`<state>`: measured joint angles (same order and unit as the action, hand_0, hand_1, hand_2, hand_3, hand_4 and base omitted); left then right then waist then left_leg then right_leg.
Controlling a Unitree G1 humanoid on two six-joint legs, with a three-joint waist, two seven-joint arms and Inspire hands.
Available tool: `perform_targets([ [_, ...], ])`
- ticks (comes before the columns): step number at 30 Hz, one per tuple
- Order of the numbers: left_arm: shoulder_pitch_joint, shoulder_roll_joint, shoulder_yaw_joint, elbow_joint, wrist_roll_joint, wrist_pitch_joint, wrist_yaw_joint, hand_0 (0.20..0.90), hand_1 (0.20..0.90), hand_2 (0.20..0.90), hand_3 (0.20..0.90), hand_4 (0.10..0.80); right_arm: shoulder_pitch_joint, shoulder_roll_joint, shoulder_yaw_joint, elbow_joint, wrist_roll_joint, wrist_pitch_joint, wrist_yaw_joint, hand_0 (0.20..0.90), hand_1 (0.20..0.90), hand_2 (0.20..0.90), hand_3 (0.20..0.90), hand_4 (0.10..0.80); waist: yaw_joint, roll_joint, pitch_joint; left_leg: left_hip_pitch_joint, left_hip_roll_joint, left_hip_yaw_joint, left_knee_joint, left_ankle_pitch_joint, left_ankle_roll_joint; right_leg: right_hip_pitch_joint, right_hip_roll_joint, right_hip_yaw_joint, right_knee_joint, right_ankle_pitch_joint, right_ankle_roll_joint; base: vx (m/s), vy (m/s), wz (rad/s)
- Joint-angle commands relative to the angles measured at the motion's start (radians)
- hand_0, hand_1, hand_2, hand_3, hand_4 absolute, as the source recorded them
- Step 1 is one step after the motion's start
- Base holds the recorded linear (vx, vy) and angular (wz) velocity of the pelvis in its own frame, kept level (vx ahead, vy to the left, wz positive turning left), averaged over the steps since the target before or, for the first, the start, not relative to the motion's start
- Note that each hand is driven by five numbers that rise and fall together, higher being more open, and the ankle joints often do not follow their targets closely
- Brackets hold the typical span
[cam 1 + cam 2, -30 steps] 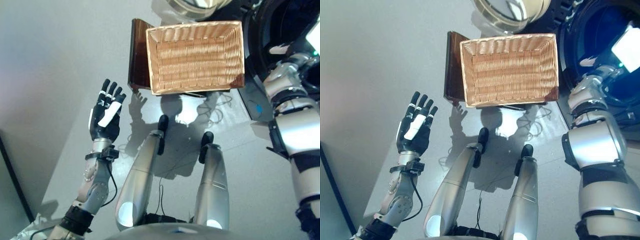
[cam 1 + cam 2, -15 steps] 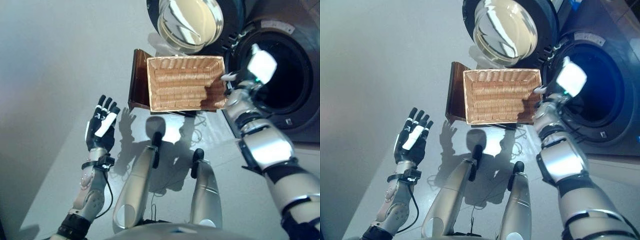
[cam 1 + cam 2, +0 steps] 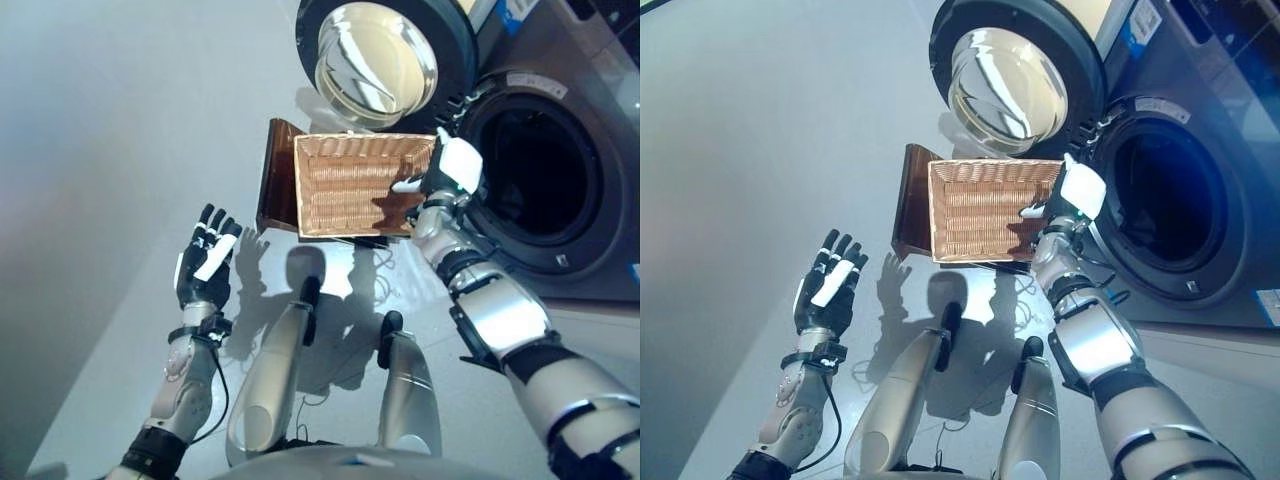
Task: Pick up the clothes and place them into the washing machine
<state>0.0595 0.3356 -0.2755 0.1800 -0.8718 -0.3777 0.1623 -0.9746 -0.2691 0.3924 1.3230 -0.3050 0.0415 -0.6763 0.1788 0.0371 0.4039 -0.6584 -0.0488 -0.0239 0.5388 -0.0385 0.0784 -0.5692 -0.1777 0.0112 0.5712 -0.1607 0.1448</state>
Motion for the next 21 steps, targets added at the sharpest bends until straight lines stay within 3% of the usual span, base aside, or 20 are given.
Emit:
perform_targets([
  [1,-0.009,-0.007,0.071,0.071,0.141,-0.037,0.013,0.900,0.900,0.900,0.900,0.800,0.051,-0.039,0.014,-0.081,-0.040,-0.052,-0.033,0.900,0.900,0.900,0.900,0.800,0.016,-0.027,-0.061,0.083,-0.014,0.043,-0.078,-0.021,-0.046,0.069,0.036,-0.075,-0.066,0.050,-0.063,0.130,-0.056,-0.10],
  [7,-0.058,-0.035,0.099,0.447,0.335,0.005,0.054,0.900,0.900,0.900,0.900,0.800,0.250,0.021,0.018,-0.125,-0.043,-0.097,0.019,0.900,0.900,0.900,0.900,0.800,-0.010,-0.047,-0.114,0.248,0.004,0.031,-0.227,0.024,-0.058,0.233,0.041,-0.100,-0.216,0.090,-0.043,0.142,-0.073,-0.01],
  [14,-0.137,-0.056,0.163,0.918,0.604,0.061,0.131,0.900,0.900,0.900,0.900,0.800,0.458,0.050,0.025,-0.181,-0.016,-0.174,0.117,0.900,0.900,0.900,0.900,0.800,-0.064,-0.069,-0.198,0.448,0.023,0.027,-0.432,0.088,-0.080,0.400,0.059,-0.091,-0.405,0.175,-0.024,0.107,-0.087,-0.07],
  [21,-0.111,-0.046,0.223,1.112,0.778,0.123,0.144,0.900,0.900,0.900,0.900,0.800,0.613,0.046,-0.039,-0.195,0.054,-0.213,0.208,0.900,0.900,0.900,0.900,0.800,-0.082,-0.062,-0.263,0.586,0.040,0.061,-0.536,0.103,-0.084,0.521,0.059,-0.069,-0.521,0.226,-0.014,0.071,-0.055,-0.13],
])
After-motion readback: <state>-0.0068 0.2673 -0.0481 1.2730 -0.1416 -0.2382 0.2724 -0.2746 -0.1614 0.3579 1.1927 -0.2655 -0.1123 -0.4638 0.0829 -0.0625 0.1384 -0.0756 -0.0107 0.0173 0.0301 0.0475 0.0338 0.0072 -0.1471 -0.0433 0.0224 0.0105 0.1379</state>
